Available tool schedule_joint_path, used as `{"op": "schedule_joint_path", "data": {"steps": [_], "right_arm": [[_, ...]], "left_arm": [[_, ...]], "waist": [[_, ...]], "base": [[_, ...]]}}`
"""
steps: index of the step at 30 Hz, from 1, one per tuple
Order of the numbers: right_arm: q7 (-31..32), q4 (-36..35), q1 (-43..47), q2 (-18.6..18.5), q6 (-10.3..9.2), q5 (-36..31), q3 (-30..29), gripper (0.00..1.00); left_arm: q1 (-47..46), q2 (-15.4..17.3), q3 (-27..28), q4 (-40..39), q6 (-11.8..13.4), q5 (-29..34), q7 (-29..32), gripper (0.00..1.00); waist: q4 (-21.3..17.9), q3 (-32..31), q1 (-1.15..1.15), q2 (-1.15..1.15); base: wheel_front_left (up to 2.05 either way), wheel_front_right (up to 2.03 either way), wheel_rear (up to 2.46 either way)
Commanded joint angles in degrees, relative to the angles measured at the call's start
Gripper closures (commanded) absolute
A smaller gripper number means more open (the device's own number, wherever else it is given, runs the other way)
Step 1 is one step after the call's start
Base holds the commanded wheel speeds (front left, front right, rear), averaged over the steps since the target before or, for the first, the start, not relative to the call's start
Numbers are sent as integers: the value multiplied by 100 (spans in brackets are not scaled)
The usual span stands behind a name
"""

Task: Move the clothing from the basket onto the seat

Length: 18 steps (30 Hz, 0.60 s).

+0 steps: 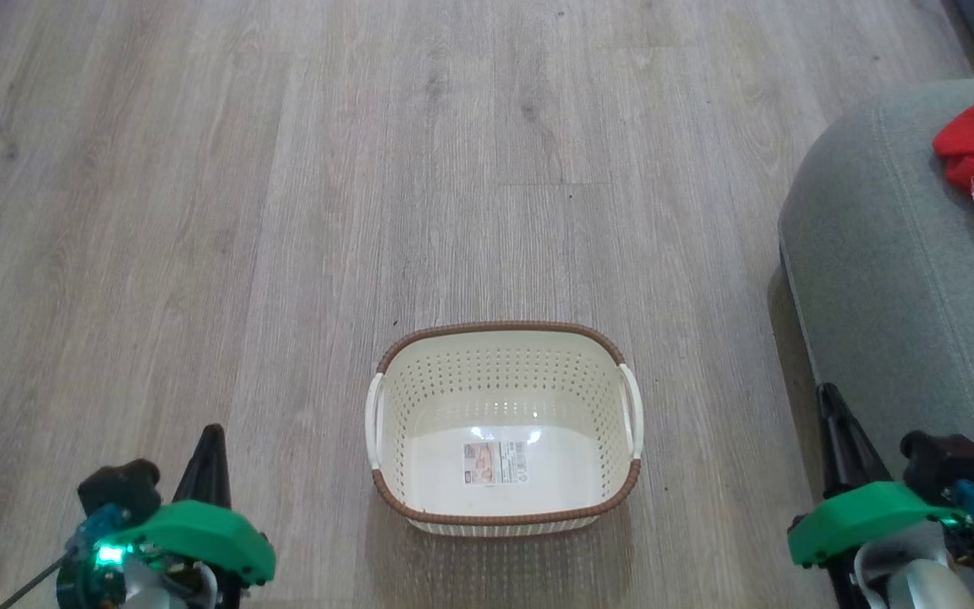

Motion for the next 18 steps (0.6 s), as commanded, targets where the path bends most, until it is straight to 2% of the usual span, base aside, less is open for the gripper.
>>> {"op": "schedule_joint_path", "data": {"steps": [1,18], "right_arm": [[55,-208,-205,-32,0,202,-23,100],[310,-273,-223,-35,0,1317,-14,100]], "left_arm": [[-239,29,59,-223,-42,-173,28,100],[-212,31,101,-375,-114,-1187,271,100]], "waist": [[-2,-3,1,0],[-23,-35,1,0]], "base": [[0,0,0],[0,0,0]]}}
